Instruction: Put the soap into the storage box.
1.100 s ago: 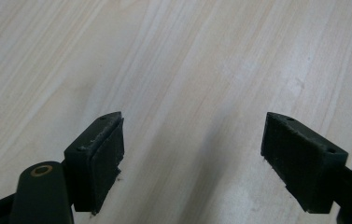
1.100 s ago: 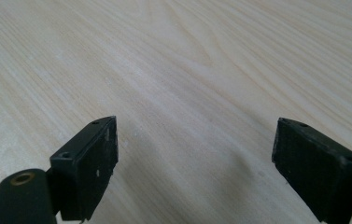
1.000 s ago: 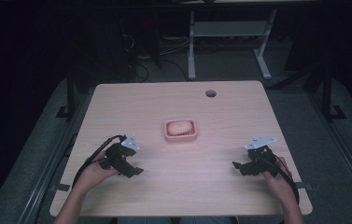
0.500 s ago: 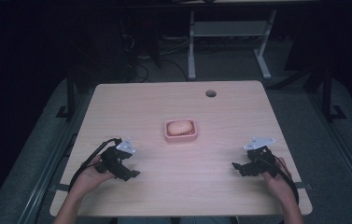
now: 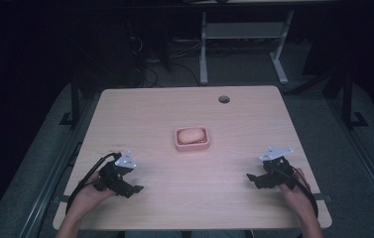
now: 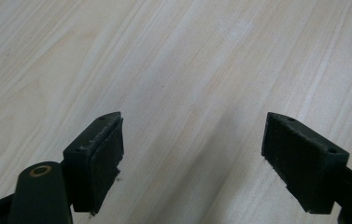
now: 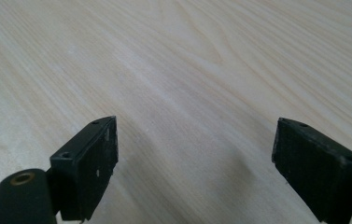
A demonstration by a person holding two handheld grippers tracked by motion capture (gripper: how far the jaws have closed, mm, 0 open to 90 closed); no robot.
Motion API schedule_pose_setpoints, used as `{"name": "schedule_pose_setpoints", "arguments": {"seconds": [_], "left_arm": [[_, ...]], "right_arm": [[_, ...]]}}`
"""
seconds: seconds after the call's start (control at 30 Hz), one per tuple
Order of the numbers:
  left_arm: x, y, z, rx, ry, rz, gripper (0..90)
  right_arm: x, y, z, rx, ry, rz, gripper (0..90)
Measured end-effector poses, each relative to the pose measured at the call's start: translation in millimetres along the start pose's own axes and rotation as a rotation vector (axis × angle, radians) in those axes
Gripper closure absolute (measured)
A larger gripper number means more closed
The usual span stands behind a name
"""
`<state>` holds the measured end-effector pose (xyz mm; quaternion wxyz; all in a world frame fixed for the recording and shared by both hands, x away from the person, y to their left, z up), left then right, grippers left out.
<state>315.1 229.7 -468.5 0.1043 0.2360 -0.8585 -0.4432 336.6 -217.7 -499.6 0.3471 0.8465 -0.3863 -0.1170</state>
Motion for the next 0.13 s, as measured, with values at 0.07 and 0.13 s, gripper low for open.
{"name": "schedule_pose_setpoints", "arguments": {"seconds": [0.07, 0.13], "left_arm": [[-0.4, 0.6, 0.0, 0.007, 0.005, -0.006, 20.8], [-1.1, 1.1, -0.4, 0.015, 0.011, -0.006, 20.8]], "right_arm": [[-0.8, 0.5, 0.1, 0.003, 0.001, -0.002, 13.9], [-0.2, 1.0, 0.5, 0.004, 0.005, -0.004, 13.8]]}}
Point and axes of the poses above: each handheld gripper's, and its own axes: y roughly backward along the jaws, z roughly out of its underside, x roughly to its right, the point moved 5 cm from there along -y, roughly forward along the jaws, and after that the axes turned 6 degrees about x, right-handed, at the moved point
